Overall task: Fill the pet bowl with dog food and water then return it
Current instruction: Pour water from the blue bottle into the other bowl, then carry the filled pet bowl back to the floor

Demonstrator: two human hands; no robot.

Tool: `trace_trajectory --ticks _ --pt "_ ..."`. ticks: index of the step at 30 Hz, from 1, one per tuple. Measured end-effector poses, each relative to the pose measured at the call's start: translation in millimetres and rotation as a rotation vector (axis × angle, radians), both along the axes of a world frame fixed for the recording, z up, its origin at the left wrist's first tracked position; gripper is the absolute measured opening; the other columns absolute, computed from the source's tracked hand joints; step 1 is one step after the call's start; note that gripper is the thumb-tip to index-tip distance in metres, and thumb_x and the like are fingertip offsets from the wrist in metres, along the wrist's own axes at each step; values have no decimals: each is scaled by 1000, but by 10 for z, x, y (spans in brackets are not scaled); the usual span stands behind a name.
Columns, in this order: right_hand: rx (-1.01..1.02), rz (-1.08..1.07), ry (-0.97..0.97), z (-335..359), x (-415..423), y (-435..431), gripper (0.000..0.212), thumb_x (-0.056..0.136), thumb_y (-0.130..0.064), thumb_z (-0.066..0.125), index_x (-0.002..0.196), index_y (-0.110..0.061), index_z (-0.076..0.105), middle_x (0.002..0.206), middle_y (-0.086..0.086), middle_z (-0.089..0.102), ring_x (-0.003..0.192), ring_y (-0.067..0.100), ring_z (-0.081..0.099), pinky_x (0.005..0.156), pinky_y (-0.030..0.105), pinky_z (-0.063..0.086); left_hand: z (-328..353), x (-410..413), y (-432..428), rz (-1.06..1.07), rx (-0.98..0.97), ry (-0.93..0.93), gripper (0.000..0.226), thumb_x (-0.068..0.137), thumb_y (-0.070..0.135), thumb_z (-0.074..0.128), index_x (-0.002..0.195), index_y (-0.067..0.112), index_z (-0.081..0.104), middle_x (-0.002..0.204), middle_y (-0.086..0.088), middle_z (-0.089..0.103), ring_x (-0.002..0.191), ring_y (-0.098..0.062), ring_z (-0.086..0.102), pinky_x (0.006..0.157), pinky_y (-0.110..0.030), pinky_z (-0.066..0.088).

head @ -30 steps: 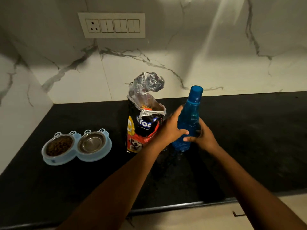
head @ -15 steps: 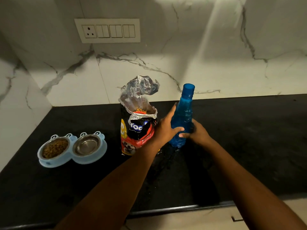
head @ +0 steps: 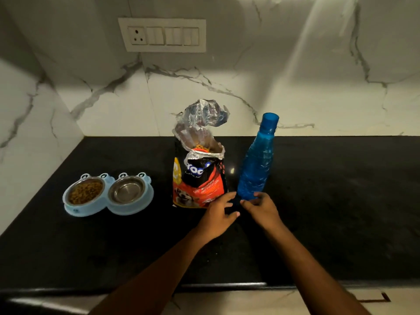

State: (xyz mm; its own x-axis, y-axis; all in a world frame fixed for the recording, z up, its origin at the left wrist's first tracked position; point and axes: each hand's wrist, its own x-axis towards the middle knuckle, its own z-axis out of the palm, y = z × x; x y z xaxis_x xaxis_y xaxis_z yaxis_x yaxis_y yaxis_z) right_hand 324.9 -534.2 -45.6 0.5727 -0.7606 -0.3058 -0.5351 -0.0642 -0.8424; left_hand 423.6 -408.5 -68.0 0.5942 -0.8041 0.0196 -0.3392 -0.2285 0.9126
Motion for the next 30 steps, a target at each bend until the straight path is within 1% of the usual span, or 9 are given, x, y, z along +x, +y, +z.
trace_trajectory --ticks 4,6,8,11,15,21,25,28,30 --pt "32 71 -97 -11 98 332 28 88 -19 74 113 -13 62 97 4 72 86 17 68 79 27 52 18 63 211 60 -56 19 51 83 -4 68 132 7 57 128 -5 63 111 -17 65 88 -25 55" --pt "43 180 -137 -38 191 561 14 89 -8 70 103 -8 69 93 4 71 84 13 64 75 20 48 22 84 403 82 -66 19 50 81 -8 64 128 10 60 122 -4 67 110 -14 66 88 -20 52" --pt "72 300 -163 -60 320 818 10 90 1 66 95 -6 71 88 2 70 81 6 64 73 14 47 -8 117 678 111 -71 23 53 79 -6 60 126 18 61 120 1 69 112 -9 65 92 -19 52" --pt "136 453 -182 -73 537 1176 15 93 7 62 94 -7 66 82 -4 67 68 -11 63 67 6 46 -62 262 1155 208 -65 -1 48 82 -5 62 124 19 63 113 4 70 105 5 64 86 -14 51" --pt "178 563 -211 -64 909 1598 15 93 9 60 102 -3 65 82 -2 66 69 -11 63 68 7 48 -38 634 1788 318 -34 -35 37 86 -1 67 119 14 66 108 3 71 99 9 64 81 -7 47" --pt "137 556 -295 -4 1478 2108 22 91 3 66 94 -18 69 83 -6 68 75 -5 64 73 15 51 83 1182 2431 369 -89 -3 32 85 -1 69 112 18 68 106 6 72 98 -1 68 84 -12 50" --pt "143 502 -334 -2 1834 2399 22 90 7 65 94 -14 70 83 -7 71 76 -3 66 75 17 52 59 1551 2753 374 -112 -15 33 85 0 69 112 17 68 109 7 71 100 -1 67 83 -13 50" --pt "124 424 -365 14 2019 2547 20 88 6 69 94 -13 71 89 0 72 81 7 66 78 28 54 33 1846 2971 375 -122 -38 30 85 -1 70 111 13 68 111 5 71 101 -3 67 87 -17 53" --pt "40 344 -392 -5 2114 2593 21 86 5 71 90 -16 72 85 -2 72 77 3 64 75 29 54 19 2060 3127 404 -126 -66 30 84 -2 71 111 11 69 110 3 71 102 -2 66 87 -20 54"
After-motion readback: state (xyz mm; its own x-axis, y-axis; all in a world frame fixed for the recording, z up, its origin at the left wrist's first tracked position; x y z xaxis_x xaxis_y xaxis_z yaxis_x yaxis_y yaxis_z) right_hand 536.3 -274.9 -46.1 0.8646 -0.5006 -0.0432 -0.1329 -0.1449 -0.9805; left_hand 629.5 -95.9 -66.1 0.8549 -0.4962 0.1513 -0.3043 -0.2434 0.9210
